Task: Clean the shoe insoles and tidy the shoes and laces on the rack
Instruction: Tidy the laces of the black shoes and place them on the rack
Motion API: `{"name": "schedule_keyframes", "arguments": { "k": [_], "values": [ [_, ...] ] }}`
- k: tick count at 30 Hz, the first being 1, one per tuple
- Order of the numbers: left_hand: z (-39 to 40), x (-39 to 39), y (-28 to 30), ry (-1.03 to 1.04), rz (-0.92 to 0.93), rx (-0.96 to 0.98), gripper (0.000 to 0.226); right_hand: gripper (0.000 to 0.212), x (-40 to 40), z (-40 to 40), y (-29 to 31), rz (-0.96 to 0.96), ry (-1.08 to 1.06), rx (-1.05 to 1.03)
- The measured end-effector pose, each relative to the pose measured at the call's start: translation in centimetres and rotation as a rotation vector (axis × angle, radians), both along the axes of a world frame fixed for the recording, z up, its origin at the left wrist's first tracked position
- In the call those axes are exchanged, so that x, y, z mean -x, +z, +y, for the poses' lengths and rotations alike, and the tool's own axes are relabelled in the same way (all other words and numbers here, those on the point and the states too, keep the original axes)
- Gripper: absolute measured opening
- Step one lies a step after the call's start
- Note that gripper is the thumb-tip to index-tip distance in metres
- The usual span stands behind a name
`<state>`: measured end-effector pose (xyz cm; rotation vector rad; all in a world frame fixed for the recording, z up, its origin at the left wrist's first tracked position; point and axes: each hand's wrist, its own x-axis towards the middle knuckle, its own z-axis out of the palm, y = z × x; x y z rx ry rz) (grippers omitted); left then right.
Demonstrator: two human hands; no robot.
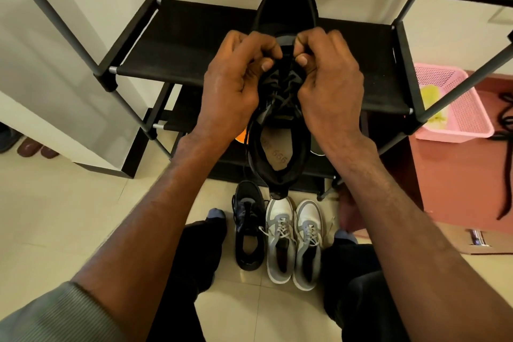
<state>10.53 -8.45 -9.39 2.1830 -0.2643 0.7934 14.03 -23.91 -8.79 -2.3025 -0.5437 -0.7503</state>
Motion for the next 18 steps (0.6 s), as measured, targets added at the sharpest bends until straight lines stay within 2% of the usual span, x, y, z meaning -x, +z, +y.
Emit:
{"name": "schedule_keyframes", "arguments": {
  "k": [9, 14, 18],
  "values": [
    [-0.8, -0.4, -0.7, 0.068, -0.064, -0.045, 0.016, 0.019, -0.1, 0.1, 0.2, 0.025, 0.026, -0.066],
    [-0.7, -0.9, -0.2, 0.108, -0.053, -0.129, 0.017, 0.017, -0.7, -0.8, 0.5, 0.112, 0.148, -0.176],
    [-0.9, -1.0, 0.1, 0.100, -0.015, -0.192, 0.018, 0.020, -0.3, -1.7, 0.7, 0.092, 0.211, -0.167]
  ]
}}
